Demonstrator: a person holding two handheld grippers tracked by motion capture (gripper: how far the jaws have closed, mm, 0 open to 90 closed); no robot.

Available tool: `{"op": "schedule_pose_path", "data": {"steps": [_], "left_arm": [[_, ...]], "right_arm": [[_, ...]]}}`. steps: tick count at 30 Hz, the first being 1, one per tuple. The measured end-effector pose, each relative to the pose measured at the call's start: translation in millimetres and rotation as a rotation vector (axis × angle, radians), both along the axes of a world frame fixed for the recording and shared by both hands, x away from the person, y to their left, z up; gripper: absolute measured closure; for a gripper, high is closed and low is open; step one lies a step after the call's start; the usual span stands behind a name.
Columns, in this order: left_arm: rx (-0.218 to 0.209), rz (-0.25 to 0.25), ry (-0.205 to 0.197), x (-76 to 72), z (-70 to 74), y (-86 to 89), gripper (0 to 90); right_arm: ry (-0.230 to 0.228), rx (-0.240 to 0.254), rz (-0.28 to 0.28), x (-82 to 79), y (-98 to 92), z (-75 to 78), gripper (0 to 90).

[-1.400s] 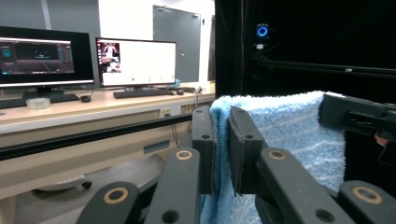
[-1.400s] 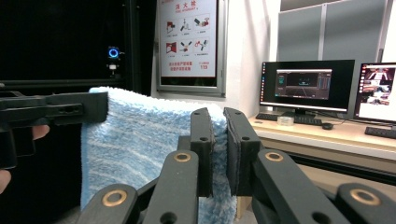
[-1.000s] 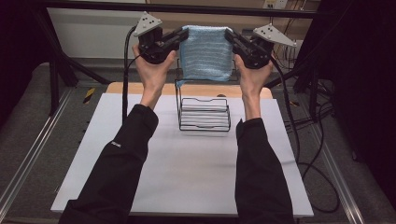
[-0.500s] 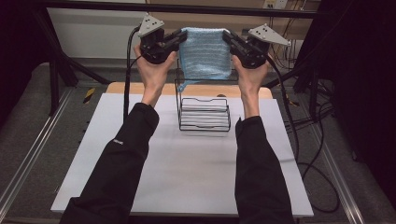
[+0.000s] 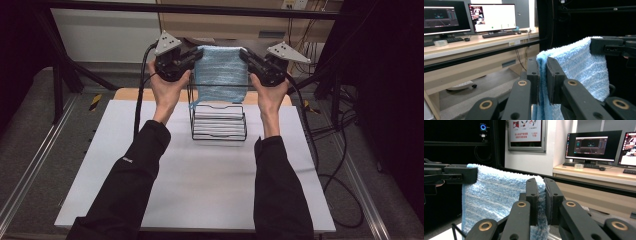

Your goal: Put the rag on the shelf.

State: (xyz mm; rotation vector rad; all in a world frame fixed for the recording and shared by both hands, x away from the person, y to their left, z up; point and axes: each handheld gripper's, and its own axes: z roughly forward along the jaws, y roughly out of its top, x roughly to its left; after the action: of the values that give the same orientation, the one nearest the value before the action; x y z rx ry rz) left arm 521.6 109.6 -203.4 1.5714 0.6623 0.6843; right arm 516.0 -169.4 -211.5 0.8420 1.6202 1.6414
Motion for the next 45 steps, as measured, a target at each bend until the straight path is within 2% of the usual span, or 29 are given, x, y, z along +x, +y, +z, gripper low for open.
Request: {"op": "schedule_pose_path", "data": {"steps": [5,12,21,25,30,40,43,45], "left_arm": [[-0.009,-0.032,0.006,-6.8,-10.5,2.5,81.7],[-0.017,-0.071,0.024,-18.5,-14.3,8.4,81.6],[0.006,-0.104,0.036,-36.3,-17.8,10.4,81.3],[0.008,-0.125,0.051,-43.8,-22.5,10.9,81.1],[-0.006,-0.120,0.098,-51.4,-29.3,9.3,80.8],[0.045,-0.122,0.140,-59.8,-39.6,7.2,79.6],[0.067,-0.125,0.155,-60.7,-37.3,7.1,78.4],[0.062,-0.124,0.162,-62.1,-31.8,8.9,76.4]], "right_arm": [[0.016,0.006,0.008,-8.6,-2.0,-9.5,83.2],[0.018,0.007,0.034,-22.1,-3.2,-13.6,82.7],[0.049,0.000,0.063,-39.2,-6.4,-17.7,82.3],[0.068,-0.009,0.078,-45.9,-9.1,-20.4,81.9],[0.095,-0.015,0.101,-52.8,-10.7,-25.4,81.7],[0.137,-0.066,0.145,-61.3,-13.0,-36.7,81.3],[0.145,-0.077,0.152,-60.9,-13.1,-39.5,81.3],[0.147,-0.087,0.158,-60.9,-13.4,-40.9,81.4]]}}
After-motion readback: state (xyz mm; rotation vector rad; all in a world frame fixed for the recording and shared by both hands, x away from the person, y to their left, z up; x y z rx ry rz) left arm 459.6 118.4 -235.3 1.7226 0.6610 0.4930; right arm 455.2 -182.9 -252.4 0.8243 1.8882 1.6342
